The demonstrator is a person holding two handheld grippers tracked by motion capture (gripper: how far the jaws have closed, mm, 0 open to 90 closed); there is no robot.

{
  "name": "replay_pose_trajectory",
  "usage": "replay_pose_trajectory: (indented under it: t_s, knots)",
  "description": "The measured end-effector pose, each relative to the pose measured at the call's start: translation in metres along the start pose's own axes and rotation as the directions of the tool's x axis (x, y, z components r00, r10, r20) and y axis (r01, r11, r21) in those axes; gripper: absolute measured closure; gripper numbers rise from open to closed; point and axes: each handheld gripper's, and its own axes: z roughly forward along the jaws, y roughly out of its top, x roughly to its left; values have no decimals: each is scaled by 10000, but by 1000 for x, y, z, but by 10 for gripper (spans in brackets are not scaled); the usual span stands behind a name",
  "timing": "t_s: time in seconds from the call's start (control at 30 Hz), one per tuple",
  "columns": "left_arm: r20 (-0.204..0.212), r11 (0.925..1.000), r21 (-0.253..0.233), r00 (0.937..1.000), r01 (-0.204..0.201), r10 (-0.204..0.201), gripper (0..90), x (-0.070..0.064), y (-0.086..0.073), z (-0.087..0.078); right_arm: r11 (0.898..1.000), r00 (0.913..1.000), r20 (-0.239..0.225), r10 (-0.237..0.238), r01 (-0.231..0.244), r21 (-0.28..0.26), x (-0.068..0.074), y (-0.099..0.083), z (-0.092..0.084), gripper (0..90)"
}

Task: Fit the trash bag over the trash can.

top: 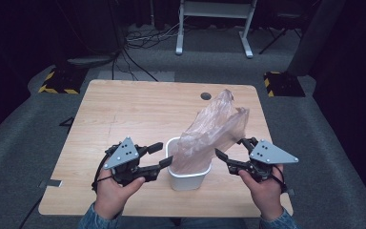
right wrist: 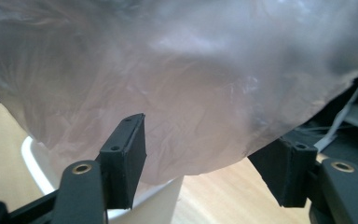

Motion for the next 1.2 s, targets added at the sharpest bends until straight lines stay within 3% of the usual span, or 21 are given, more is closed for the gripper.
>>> replay_pose_trajectory:
  t_s: [0.07, 0.23, 0.5, 0.6, 0.67, 0.7, 0.73, 0.83, 0.9, 1.03, 1.13, 1.2]
  knots:
    - [303, 10000, 45, 9995, -75, 73, 460, -2, 1, -4, 9999, 9997, 175, -148, 148, -4, 1, 2, 1, 377]
    - [261, 9943, 667, 9963, -836, 820, 492, -11, 1, 5, 9995, 9993, 254, -257, 252, 186, 1, 2, 5, 377]
    - [558, 9901, 227, 9890, -1382, 1368, 448, -30, 17, -5, 9990, 9955, 876, -360, 333, 311, -5, 4, 1, 384]
    - [809, 9852, 430, 9834, -1660, 1622, 422, -39, 21, -4, 9991, 9950, 951, -303, 273, 320, -5, 4, 2, 385]
    - [915, 9774, 742, 9773, -1981, 1912, 416, -45, 20, 4, 9989, 9948, 960, -344, 312, 340, -4, 4, 3, 386]
    - [779, 9726, 959, 9757, -2116, 2046, 421, -46, 19, 10, 9989, 9946, 976, -352, 320, 346, -4, 4, 3, 386]
    - [665, 9684, 1139, 9743, -2217, 2152, 484, -45, 19, 13, 9990, 9946, 982, -339, 308, 331, -3, 4, 3, 386]
    - [-142, 9476, 2077, 9679, -2427, 2510, 829, -35, 12, 26, 9992, 9955, 855, -398, 389, 124, -2, 7, 1, 386]
    - [-764, 9423, 2443, 9642, -2287, 2538, 891, -27, 6, 29, 9987, 9958, 773, -500, 502, -7, -1, 8, 0, 385]
    - [-1451, 9545, 2582, 9708, -1494, 1912, 899, -11, -4, 26, 9992, 9975, 604, -356, 366, -154, 0, 7, -2, 377]
    - [-1625, 9577, 2623, 9728, -1186, 1650, 898, -6, -7, 23, 10000, 9995, 298, 52, -50, -75, -1, 0, -3, 362]
    - [-1289, 9526, 2919, 9834, -854, 1277, 890, -3, -10, 24, 9985, 9987, -13, 517, -517, 156, -1, -7, -3, 337]
